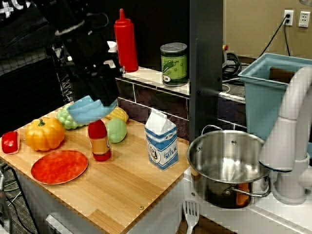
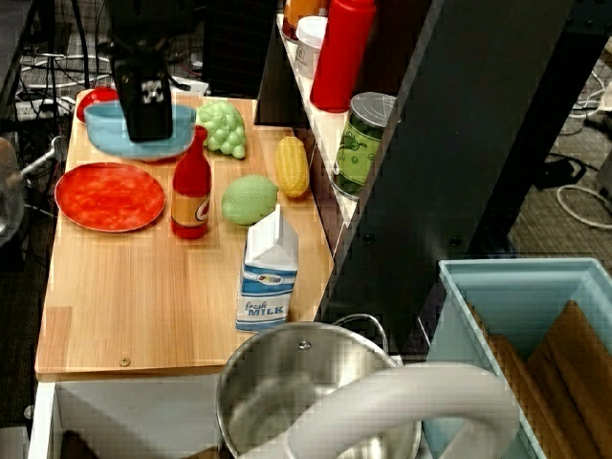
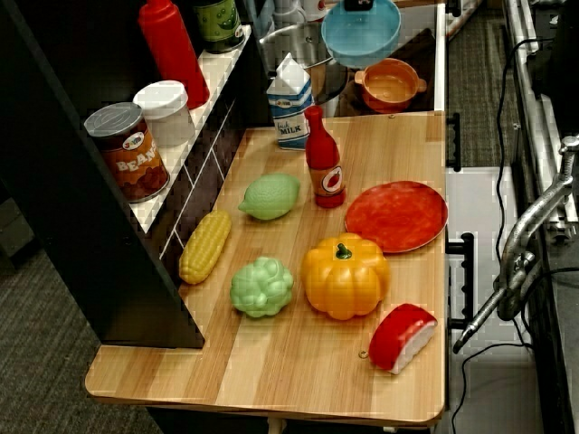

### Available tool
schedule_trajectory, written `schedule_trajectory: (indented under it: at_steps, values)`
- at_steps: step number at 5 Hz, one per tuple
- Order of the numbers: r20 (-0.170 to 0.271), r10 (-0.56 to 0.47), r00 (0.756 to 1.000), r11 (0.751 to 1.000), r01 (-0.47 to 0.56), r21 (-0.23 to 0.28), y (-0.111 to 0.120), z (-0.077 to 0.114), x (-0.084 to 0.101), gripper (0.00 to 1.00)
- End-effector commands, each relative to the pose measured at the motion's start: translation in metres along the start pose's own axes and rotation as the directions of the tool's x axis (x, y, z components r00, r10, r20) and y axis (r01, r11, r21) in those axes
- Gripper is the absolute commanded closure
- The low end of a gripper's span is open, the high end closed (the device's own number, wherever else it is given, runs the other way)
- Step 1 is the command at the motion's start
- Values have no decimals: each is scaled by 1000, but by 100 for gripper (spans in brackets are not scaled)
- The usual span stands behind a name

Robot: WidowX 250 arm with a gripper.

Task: Lift bowl

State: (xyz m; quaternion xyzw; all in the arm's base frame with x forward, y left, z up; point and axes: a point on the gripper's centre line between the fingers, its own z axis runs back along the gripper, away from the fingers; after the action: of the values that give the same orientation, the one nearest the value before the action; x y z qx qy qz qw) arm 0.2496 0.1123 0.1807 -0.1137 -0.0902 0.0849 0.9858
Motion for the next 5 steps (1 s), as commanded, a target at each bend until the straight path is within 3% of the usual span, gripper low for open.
schedule_trajectory:
  at_steps: [1, 5]
  values:
    - [52, -15, 999, 1000, 15, 10, 0, 23, 4, 100]
    - [48, -3, 999, 1000, 4, -14, 4, 33, 8, 100]
